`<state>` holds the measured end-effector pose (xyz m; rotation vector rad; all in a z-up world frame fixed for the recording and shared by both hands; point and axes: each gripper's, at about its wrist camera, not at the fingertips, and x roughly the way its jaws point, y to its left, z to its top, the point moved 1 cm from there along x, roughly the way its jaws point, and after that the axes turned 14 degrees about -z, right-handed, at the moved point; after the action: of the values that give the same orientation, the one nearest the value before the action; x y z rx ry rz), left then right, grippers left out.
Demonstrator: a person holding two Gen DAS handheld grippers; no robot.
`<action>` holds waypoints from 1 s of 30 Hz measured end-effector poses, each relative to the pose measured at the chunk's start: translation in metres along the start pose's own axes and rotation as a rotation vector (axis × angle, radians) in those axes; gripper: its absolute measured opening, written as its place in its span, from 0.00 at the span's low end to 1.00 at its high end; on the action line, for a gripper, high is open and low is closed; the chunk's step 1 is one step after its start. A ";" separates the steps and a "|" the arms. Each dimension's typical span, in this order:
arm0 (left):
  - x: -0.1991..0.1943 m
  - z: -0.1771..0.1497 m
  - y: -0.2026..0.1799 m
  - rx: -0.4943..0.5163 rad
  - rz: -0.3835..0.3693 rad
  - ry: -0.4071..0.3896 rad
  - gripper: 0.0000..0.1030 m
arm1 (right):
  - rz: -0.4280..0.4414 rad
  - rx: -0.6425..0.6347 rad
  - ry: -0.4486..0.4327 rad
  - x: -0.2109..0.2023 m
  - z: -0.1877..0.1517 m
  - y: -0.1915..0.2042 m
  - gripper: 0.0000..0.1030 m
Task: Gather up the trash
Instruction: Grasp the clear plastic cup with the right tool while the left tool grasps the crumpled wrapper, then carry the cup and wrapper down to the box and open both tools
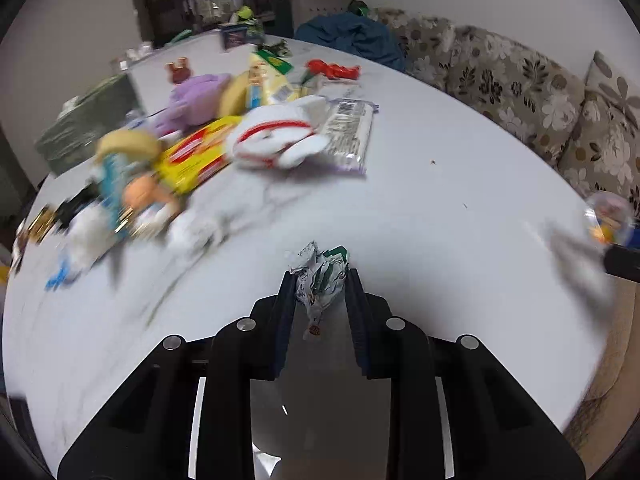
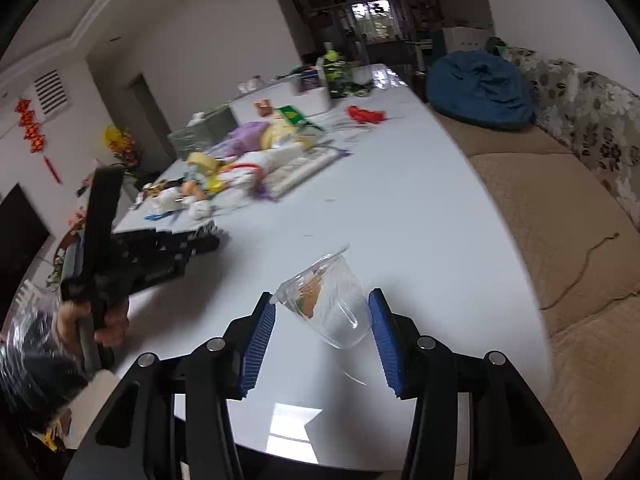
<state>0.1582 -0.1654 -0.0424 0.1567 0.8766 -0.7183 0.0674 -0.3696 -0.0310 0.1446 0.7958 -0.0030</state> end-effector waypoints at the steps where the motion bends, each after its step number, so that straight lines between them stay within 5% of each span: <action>1: -0.012 -0.006 0.000 -0.016 -0.008 -0.014 0.25 | 0.027 -0.017 -0.003 -0.004 -0.002 0.012 0.47; 8: -0.137 -0.105 -0.040 0.054 0.006 -0.120 0.25 | 0.252 -0.216 0.041 -0.043 -0.048 0.106 0.47; 14: -0.151 -0.203 -0.055 0.053 -0.022 0.007 0.25 | 0.343 -0.400 0.269 -0.025 -0.134 0.168 0.47; 16: -0.130 -0.229 -0.044 0.027 -0.030 0.090 0.33 | 0.338 -0.422 0.337 -0.003 -0.155 0.177 0.47; 17: -0.118 -0.238 -0.038 0.019 -0.037 0.128 0.57 | 0.334 -0.437 0.394 0.016 -0.169 0.182 0.51; 18: -0.099 -0.250 -0.028 0.004 -0.023 0.178 0.78 | 0.325 -0.446 0.436 0.028 -0.177 0.184 0.66; 22: -0.060 -0.276 -0.001 -0.071 -0.022 0.259 0.81 | 0.254 -0.453 0.559 0.068 -0.204 0.184 0.64; 24: -0.059 -0.278 0.006 -0.113 -0.025 0.259 0.81 | 0.271 -0.425 0.543 0.054 -0.198 0.179 0.61; 27: -0.088 -0.256 0.008 -0.111 -0.045 0.162 0.81 | 0.359 -0.403 0.407 0.007 -0.153 0.171 0.61; 30: -0.131 -0.215 0.005 -0.064 -0.053 0.019 0.82 | 0.367 -0.388 0.205 -0.027 -0.091 0.160 0.76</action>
<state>-0.0333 -0.0076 -0.0841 0.0834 0.9235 -0.7384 -0.0069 -0.2005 -0.0535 -0.0799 0.9497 0.5175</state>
